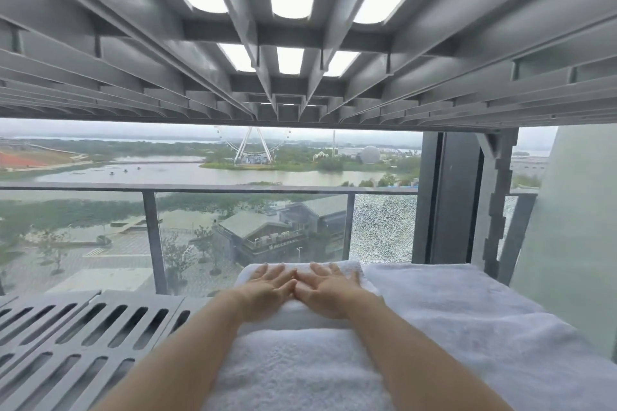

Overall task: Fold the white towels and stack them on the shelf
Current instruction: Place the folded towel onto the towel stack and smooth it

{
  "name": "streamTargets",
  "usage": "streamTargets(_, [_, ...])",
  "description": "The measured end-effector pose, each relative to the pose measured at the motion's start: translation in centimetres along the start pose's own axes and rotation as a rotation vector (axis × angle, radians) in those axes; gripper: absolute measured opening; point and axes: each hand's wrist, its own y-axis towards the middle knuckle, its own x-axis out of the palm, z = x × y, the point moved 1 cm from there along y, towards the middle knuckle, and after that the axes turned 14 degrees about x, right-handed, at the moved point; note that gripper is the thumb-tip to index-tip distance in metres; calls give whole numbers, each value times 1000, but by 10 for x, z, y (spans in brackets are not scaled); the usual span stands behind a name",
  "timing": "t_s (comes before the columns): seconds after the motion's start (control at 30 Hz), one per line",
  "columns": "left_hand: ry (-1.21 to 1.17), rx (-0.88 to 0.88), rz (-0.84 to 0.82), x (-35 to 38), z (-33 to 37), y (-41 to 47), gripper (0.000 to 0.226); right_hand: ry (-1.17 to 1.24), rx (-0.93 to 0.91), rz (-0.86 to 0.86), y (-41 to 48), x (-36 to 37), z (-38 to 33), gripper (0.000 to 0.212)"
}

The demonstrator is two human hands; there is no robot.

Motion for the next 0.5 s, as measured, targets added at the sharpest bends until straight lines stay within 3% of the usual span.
streamTargets(0.17, [-10,-20,-11,2,-1,0,48,100,28,-30,4,-4,4,62])
streamTargets(0.33, [-202,-111,50,9,-7,2,49,113,124,179,1,-10,10,54])
streamTargets(0.5, [-389,-141,163,8,-7,-1,48,34,117,112,-3,-8,12,55])
